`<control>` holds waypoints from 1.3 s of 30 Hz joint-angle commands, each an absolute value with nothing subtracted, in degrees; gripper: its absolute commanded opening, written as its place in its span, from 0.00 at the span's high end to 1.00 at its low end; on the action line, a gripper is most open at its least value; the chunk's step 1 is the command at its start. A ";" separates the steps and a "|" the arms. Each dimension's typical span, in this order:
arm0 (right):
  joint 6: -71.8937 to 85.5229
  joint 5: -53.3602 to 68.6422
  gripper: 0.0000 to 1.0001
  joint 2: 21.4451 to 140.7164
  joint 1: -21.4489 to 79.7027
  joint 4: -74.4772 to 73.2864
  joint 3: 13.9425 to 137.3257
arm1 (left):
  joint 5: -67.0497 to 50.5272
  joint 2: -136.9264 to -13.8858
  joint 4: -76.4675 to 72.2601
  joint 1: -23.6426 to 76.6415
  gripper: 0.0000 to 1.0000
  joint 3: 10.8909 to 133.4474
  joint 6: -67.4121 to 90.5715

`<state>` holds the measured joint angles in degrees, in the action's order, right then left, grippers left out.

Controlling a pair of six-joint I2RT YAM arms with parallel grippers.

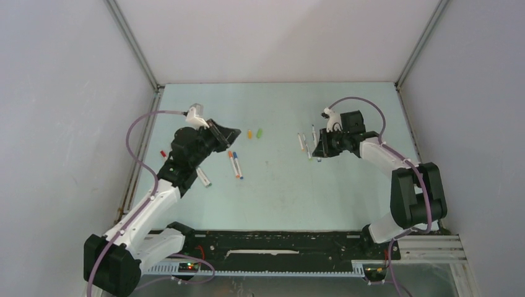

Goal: Open the pen caps
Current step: Place the pen at the center of the board.

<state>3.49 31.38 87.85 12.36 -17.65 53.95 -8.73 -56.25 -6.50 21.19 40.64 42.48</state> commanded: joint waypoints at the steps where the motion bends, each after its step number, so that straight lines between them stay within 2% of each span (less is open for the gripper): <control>1: 6.31 20.78 1.00 90.67 11.89 -15.46 56.02 | -11.63 -53.09 -4.93 20.83 1.00 36.93 40.26; 17: 9.05 22.48 0.92 101.34 9.49 -17.59 60.55 | -16.41 -55.34 -9.32 20.83 1.00 30.95 41.91; 33: 9.58 23.74 0.73 105.45 9.18 -20.69 63.77 | -18.57 -57.48 -10.45 20.84 1.00 31.46 43.13; 39: 9.36 24.90 0.69 105.66 8.77 -21.48 64.17 | -19.26 -57.61 -10.45 20.88 1.00 31.38 43.64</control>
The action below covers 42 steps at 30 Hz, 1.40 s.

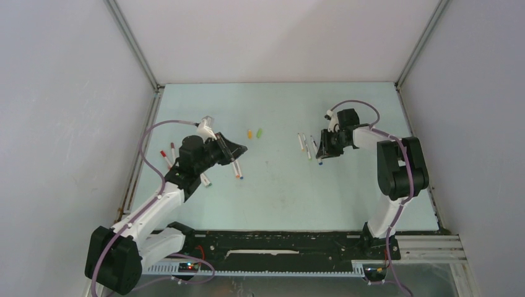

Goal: Open the pen caps
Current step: Place the pen at the center of the board, then place the pen cap at the center of the board.

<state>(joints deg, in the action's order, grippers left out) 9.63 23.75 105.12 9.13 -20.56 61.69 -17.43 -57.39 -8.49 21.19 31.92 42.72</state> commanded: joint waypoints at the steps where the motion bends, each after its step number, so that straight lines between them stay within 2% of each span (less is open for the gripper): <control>1: 9.33 25.14 0.69 105.61 8.68 -21.53 64.19 | -19.37 -57.65 -10.46 20.85 1.00 31.30 43.72; 13: 7.39 33.31 0.65 100.97 6.12 -24.13 65.53 | -22.20 -62.15 -12.66 21.36 1.00 34.19 45.55; 17: 4.89 37.02 0.63 97.85 5.43 -25.20 65.55 | -20.63 -65.83 -8.77 23.06 1.00 38.66 43.19; 23: -7.41 45.86 0.60 93.76 4.88 -31.48 66.87 | -13.35 -76.87 6.01 27.13 1.00 51.02 36.91; 30: -11.02 48.81 0.60 90.83 3.81 -33.26 66.89 | -4.08 -94.42 23.25 29.89 1.00 70.88 30.15; 42: -11.43 49.92 0.59 89.60 1.96 -33.75 66.89 | 1.94 -115.27 34.95 30.15 0.97 95.15 25.14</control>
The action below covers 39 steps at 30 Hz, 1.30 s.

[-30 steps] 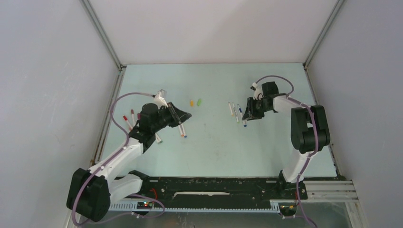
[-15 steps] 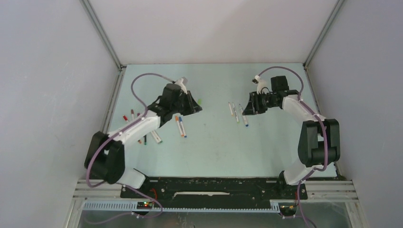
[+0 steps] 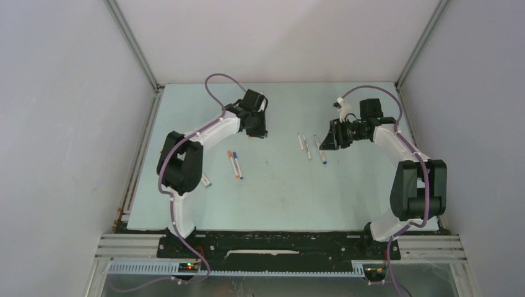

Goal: Open the pen caps
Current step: Place the pen cap at the center of the board.

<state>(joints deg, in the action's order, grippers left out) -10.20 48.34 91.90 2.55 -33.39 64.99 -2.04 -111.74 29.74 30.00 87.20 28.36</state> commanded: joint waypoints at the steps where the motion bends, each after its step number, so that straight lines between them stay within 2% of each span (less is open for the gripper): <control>1: -11.43 49.88 0.59 89.61 1.94 -33.75 66.88 | 2.20 -116.45 35.87 30.15 0.97 96.92 24.93; 9: -11.34 50.01 0.59 89.72 1.59 -33.75 66.88 | 2.08 -124.06 40.68 30.14 0.95 106.85 24.07; 16: -11.28 50.16 0.59 89.68 1.41 -33.75 66.88 | 0.77 -128.29 42.56 30.06 0.88 110.95 23.99; 28: -11.29 50.31 0.59 90.00 1.23 -34.01 66.93 | -1.04 -131.69 44.01 29.58 0.77 114.28 24.23; 39: -11.60 50.62 0.59 90.21 1.05 -34.45 66.89 | -0.93 -130.08 44.44 29.44 0.69 114.78 23.91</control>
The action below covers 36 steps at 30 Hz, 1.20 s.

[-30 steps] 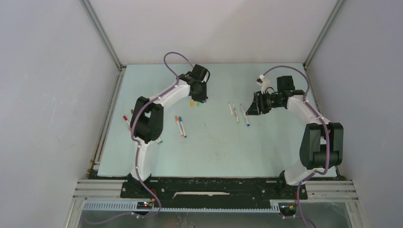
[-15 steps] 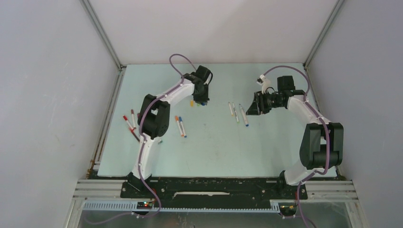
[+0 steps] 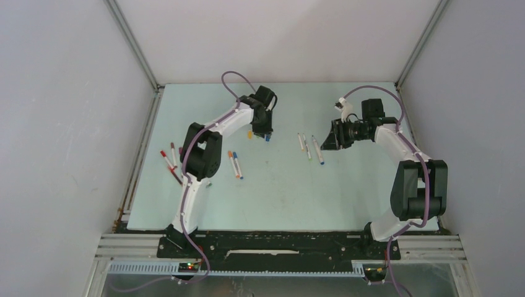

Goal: Open the pen caps
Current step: Place the pen cap at the center of the board, then pick up the pen cap at the center of the board.

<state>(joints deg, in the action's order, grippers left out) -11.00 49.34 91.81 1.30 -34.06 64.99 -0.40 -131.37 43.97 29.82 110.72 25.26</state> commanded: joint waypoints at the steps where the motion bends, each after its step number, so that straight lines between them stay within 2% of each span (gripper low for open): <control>1: -11.68 50.62 0.59 90.26 0.94 -34.50 66.89 | -0.93 -129.92 44.51 29.37 0.68 114.86 23.91; 8: -12.36 50.54 0.59 89.90 0.88 -35.05 66.89 | -0.79 -127.36 44.49 29.27 0.67 114.44 23.73; 12: -14.54 51.05 0.59 89.67 0.90 -35.97 66.90 | -0.80 -120.63 41.58 29.27 0.67 109.58 23.33; 19: -18.44 47.02 0.59 88.72 0.93 -37.24 66.30 | 2.00 -95.33 23.23 29.27 0.65 81.65 22.59; 25: -18.97 43.37 0.58 89.59 0.93 -36.87 65.84 | 10.17 -74.85 17.47 28.31 0.57 61.13 20.92; 28: -19.42 41.76 0.58 89.44 1.52 -36.12 65.83 | 12.72 -66.01 17.47 26.62 0.45 54.81 20.79; 34: -19.35 36.46 0.57 91.63 9.05 -36.13 71.92 | 11.24 -50.49 18.98 21.00 0.04 45.90 25.79; 36: -17.38 32.39 0.56 94.17 12.73 -36.53 75.87 | 9.90 -47.04 20.49 19.68 0.00 45.17 25.87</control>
<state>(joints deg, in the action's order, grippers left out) -18.20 38.59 91.64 6.63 -37.43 67.57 10.07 -53.30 20.56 21.69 47.33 24.12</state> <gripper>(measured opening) 0.433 0.979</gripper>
